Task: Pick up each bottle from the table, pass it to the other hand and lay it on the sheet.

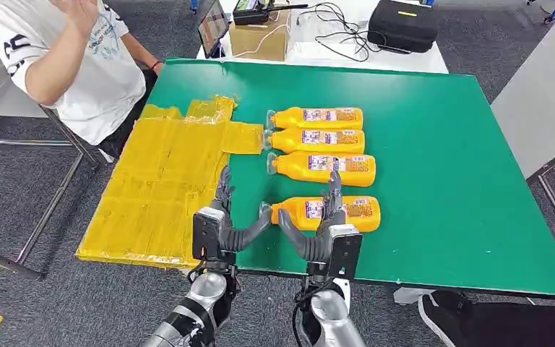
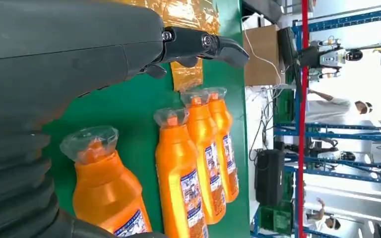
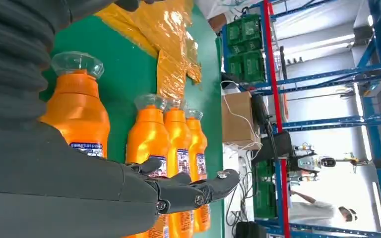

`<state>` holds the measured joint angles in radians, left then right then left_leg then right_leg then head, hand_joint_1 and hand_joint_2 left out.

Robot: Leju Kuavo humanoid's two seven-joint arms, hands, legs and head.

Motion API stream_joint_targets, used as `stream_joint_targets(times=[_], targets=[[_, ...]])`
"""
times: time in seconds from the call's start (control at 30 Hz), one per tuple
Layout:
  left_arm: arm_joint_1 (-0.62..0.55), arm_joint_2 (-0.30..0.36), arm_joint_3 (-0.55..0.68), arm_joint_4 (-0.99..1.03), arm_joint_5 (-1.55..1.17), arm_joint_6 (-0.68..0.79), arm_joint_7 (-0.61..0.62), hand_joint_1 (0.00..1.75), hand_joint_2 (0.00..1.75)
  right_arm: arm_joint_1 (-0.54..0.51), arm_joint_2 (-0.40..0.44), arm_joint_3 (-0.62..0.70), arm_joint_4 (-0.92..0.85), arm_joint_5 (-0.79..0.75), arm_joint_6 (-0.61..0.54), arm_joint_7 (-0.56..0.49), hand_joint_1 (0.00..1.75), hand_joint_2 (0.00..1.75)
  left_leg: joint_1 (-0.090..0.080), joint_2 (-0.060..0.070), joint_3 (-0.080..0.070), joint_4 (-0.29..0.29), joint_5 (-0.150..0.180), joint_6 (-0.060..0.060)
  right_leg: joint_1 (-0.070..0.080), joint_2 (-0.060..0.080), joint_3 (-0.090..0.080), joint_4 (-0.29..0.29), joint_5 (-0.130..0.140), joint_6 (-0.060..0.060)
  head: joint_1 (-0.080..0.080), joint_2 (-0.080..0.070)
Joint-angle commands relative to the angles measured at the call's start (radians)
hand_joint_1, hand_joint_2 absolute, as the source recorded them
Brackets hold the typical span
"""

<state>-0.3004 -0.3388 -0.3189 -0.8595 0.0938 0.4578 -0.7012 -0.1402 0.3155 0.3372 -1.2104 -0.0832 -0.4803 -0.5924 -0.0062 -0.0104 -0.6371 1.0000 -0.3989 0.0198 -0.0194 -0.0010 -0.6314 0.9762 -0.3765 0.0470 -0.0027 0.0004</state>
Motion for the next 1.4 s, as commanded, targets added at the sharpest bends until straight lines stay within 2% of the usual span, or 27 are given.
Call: stream_joint_targets(times=[0.03, 0.27, 0.43, 0.63, 0.83, 1.0, 1.07, 1.1, 1.4], targets=[[-0.008, -0.002, -0.009, 0.048, -0.044, 0.022, 0.003, 0.0, 1.75, 0.007, -0.002, 0.001, 0.022, 0.029, -0.049, -0.008, 0.0, 1.75, 0.001, 0.0, 0.006, -0.001, -0.003, -0.001, 0.001, 0.0, 0.006, -0.001, -0.003, -0.002, 0.0, 0.0], [-0.013, 0.008, 0.017, 0.059, -0.032, 0.016, 0.003, 0.0, 1.75, -0.001, -0.013, 0.012, 0.031, 0.064, -0.076, 0.0, 0.0, 1.75, 0.001, 0.001, 0.007, -0.001, -0.003, -0.002, 0.002, 0.001, 0.007, -0.002, -0.002, -0.002, 0.0, 0.0], [-0.014, 0.015, 0.057, 0.076, -0.03, 0.044, 0.003, 0.0, 1.75, -0.038, -0.066, 0.035, 0.09, 0.227, -0.182, 0.04, 0.0, 1.75, 0.002, 0.002, 0.008, -0.001, -0.003, -0.002, 0.002, 0.001, 0.008, -0.002, -0.002, -0.002, 0.0, 0.0], [-0.019, 0.005, 0.104, 0.091, 0.007, -0.013, 0.003, 0.0, 1.75, -0.089, -0.13, -0.022, 0.183, 0.382, -0.178, 0.112, 0.0, 1.75, 0.001, 0.001, 0.006, -0.001, -0.002, -0.001, 0.001, 0.001, 0.006, -0.002, -0.001, -0.001, 0.0, 0.0], [-0.022, -0.001, 0.085, 0.093, 0.011, -0.056, 0.004, 0.0, 1.75, -0.174, -0.171, -0.075, 0.328, 0.531, -0.142, 0.185, 0.0, 1.75, 0.001, 0.001, 0.007, -0.001, -0.003, -0.001, 0.001, 0.0, 0.008, -0.002, -0.002, -0.002, 0.0, 0.0], [-0.022, -0.001, 0.085, 0.094, 0.011, -0.056, 0.004, 0.0, 1.75, -0.177, -0.174, -0.077, 0.329, 0.53, -0.139, 0.185, 0.0, 1.75, 0.0, 0.0, 0.003, -0.001, -0.001, -0.001, 0.0, 0.0, 0.004, -0.001, 0.0, 0.0, 0.0, 0.0], [-0.022, -0.001, 0.085, 0.094, 0.011, -0.056, 0.004, 0.0, 1.75, -0.177, -0.174, -0.077, 0.329, 0.53, -0.139, 0.185, 0.0, 1.75, 0.002, 0.001, 0.009, 0.001, -0.005, -0.002, 0.002, 0.0, 0.011, -0.001, -0.004, -0.002, 0.0, 0.0], [-0.023, 0.0, 0.085, 0.096, 0.011, -0.057, 0.004, 0.0, 1.75, -0.176, -0.17, -0.075, 0.332, 0.533, -0.141, 0.186, 0.0, 1.75, 0.0, 0.001, 0.006, 0.0, -0.002, -0.001, 0.001, 0.0, 0.006, -0.001, -0.002, -0.001, 0.0, 0.0], [-0.039, -0.01, 0.08, 0.135, 0.015, -0.115, 0.006, 0.0, 1.75, -0.274, -0.199, -0.1, 0.506, 0.693, -0.127, 0.252, 0.0, 1.75, 0.0, 0.0, 0.004, 0.0, -0.002, -0.001, 0.0, 0.0, 0.004, -0.001, -0.001, -0.001, 0.0, 0.0]])
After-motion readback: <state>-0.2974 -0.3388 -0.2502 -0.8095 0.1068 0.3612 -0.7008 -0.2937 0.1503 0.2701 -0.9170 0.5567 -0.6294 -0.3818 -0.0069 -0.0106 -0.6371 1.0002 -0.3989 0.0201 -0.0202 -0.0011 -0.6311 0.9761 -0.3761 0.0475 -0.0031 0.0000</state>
